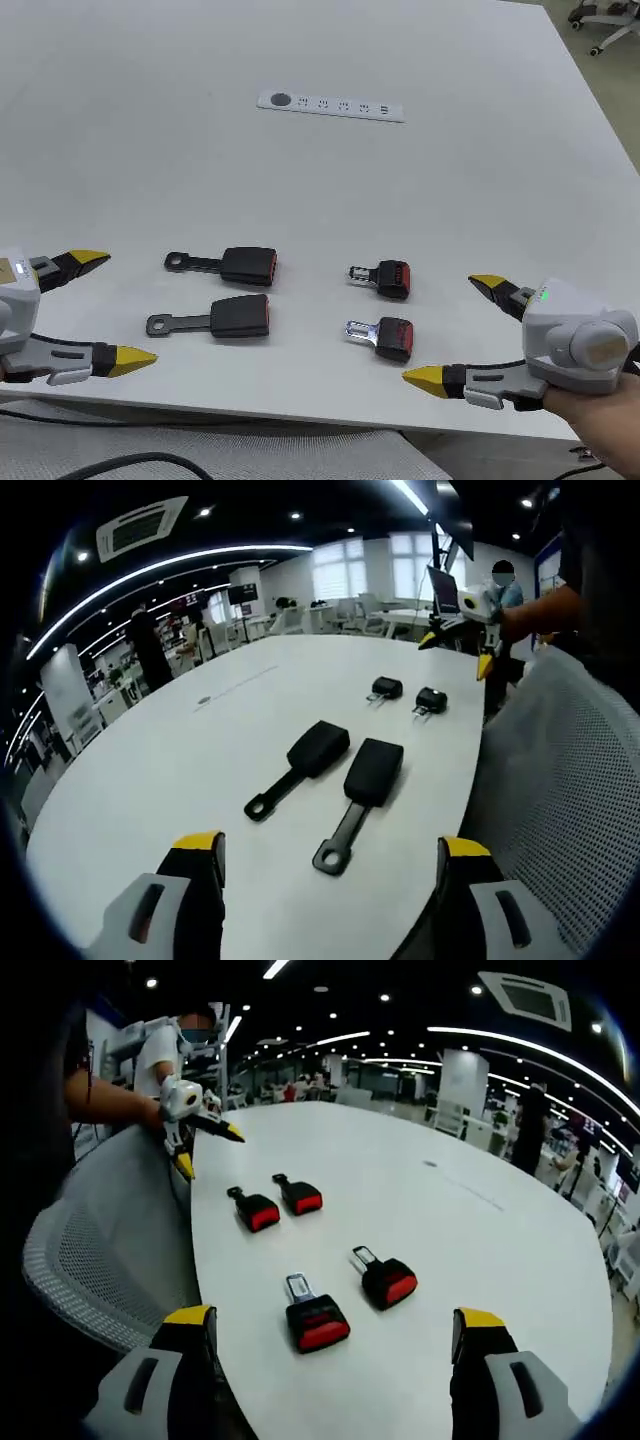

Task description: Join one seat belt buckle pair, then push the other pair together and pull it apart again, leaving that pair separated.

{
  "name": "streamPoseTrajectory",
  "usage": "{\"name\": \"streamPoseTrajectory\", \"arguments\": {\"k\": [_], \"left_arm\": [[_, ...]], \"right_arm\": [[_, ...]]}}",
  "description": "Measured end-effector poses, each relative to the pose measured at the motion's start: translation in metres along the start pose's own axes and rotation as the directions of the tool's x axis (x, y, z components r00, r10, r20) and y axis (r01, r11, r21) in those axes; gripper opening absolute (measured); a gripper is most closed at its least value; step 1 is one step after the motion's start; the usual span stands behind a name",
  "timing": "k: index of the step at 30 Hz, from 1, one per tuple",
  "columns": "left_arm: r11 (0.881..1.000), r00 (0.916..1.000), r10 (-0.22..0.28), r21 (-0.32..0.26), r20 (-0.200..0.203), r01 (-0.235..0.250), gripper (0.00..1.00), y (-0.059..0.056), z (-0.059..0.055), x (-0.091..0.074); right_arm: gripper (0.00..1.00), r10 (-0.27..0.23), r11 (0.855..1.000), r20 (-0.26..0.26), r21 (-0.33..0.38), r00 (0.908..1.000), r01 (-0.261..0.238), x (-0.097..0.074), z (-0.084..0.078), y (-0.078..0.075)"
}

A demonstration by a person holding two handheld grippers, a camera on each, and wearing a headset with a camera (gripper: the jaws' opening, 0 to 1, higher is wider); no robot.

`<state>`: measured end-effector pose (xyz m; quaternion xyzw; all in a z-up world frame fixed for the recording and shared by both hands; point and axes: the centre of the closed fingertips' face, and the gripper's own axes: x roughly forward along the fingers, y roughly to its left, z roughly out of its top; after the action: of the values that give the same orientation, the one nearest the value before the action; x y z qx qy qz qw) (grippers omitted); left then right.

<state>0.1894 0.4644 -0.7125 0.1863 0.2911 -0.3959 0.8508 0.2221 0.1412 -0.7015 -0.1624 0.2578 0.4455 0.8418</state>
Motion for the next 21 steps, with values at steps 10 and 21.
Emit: {"name": "streamPoseTrajectory", "arguments": {"k": [10, 21], "left_arm": [[1.0, 0.9999, 0.006, 0.004, 0.011, -0.006, 0.87, 0.0037, 0.0022, 0.0002], [1.0, 0.9999, -0.003, 0.024, 0.014, 0.003, 0.88, 0.0006, 0.0056, 0.0012]], "right_arm": [[0.99, -0.005, 0.999, -0.024, -0.039, 0.9997, 0.004, -0.0066, -0.0016, -0.0064], [0.99, -0.008, 1.0, -0.036, -0.028, 0.9993, 0.007, -0.0074, -0.0088, -0.0033]]}}
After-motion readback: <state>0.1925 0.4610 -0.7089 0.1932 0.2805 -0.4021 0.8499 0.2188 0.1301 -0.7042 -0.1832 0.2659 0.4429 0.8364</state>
